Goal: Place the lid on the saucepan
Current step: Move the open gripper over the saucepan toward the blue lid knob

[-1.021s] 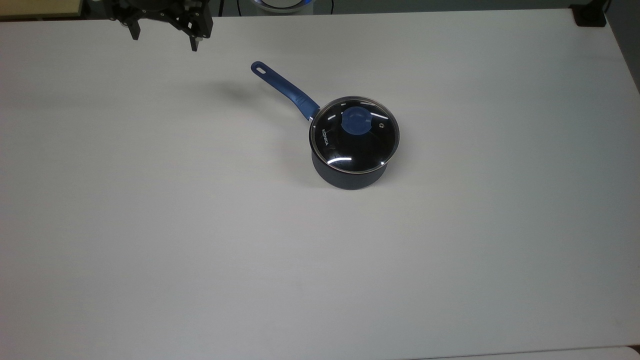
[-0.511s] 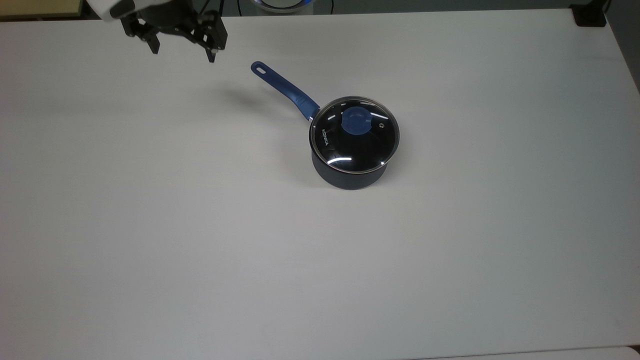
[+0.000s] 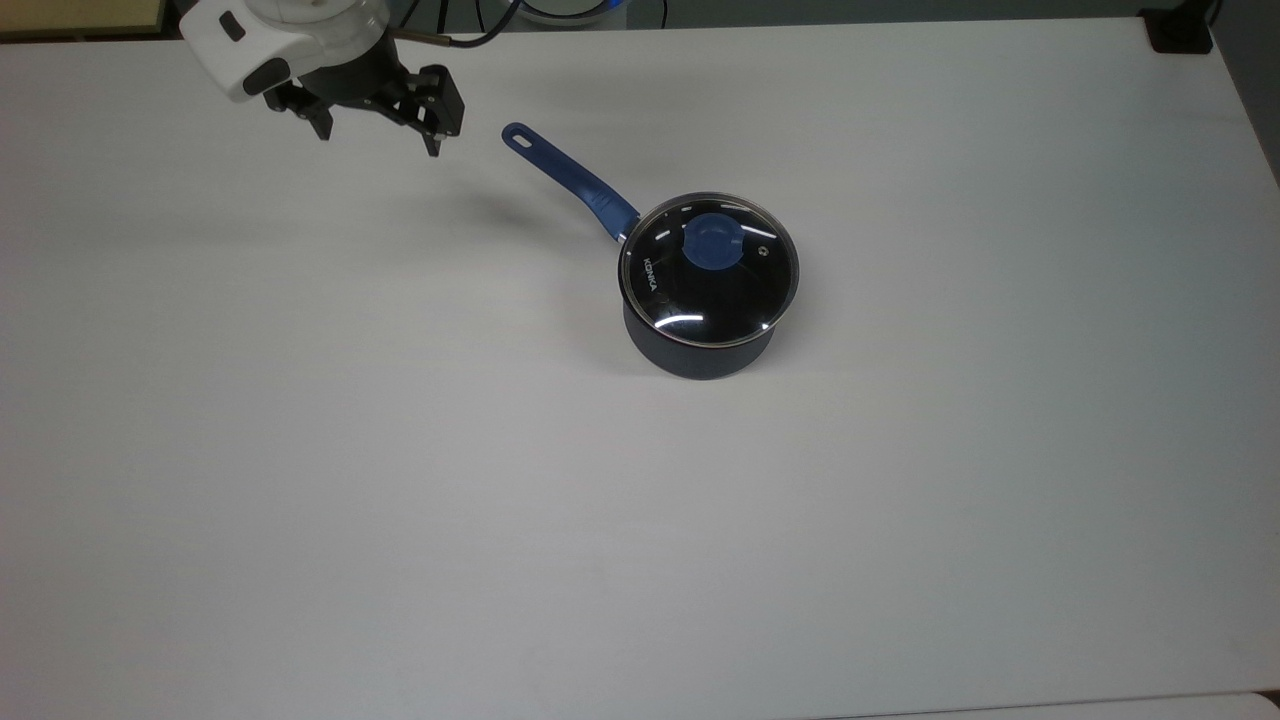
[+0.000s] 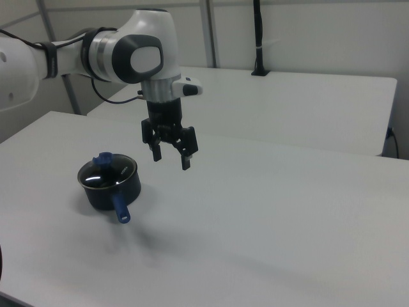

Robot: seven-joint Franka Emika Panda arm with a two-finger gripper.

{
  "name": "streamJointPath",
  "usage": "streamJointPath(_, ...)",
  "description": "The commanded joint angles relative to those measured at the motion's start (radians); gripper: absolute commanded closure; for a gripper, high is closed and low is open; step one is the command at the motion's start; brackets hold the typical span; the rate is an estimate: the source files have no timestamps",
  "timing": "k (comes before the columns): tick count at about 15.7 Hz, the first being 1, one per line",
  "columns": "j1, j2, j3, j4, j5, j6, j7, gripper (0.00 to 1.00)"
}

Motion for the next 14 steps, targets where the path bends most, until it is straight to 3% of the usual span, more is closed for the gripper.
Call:
streamJointPath(1,0.002,0.031,-0.005,-0.002,0.004,0.076,0.009,0.00)
streamJointPath(6,0.000,0.068,-0.013,-0.004,-0.033,0.109,0.009,0.00)
streamJointPath(14,0.012,0.065,-0.001,0.010,-0.021,0.112,0.012,0.00)
